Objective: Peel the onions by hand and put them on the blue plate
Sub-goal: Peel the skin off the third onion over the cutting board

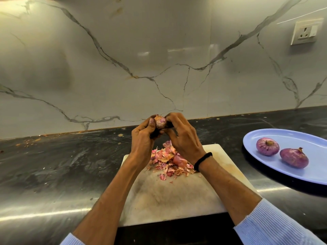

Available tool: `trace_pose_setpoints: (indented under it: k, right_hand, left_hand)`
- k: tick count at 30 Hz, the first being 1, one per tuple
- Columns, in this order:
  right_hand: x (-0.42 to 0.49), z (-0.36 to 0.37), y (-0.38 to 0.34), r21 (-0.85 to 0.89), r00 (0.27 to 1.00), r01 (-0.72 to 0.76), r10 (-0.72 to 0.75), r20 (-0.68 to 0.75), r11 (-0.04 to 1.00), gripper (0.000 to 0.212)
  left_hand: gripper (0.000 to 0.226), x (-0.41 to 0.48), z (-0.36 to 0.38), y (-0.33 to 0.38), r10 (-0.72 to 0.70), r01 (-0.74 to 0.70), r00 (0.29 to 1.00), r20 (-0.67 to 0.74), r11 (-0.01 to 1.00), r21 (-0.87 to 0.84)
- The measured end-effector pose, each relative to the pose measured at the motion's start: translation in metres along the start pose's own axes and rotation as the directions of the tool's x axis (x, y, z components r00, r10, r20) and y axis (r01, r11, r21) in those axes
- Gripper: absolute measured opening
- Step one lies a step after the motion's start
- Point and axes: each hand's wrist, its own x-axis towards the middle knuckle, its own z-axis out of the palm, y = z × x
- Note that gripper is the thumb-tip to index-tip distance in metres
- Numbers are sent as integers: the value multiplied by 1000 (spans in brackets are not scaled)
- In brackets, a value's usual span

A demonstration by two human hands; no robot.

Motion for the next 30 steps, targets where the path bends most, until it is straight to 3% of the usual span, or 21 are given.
trace_pose_setpoints:
  k: [3,14,17,20,30]
  right_hand:
    - [0,1,1,14,1000,-7,7,26,1000,32]
    - [-1,-2,-2,-17,999,21,-21,-42,1000,15]
    - [-1,-3,-3,12,998,-23,24,-50,1000,19]
    - [0,-3,-4,34,999,-46,46,-16,998,29]
    - [-2,2,1,-59,1000,9,-9,-2,998,17]
  left_hand:
    - [49,-1,-1,0,5,-4,1000,5,1000,-7]
    - [32,-2,2,0,-18,18,1000,-8,1000,-5]
    - [28,-3,2,1,-20,20,1000,-13,1000,3]
    - [34,-4,2,2,-13,14,999,-33,1000,12]
    - [32,-8,0,2,49,-47,999,-22,996,82]
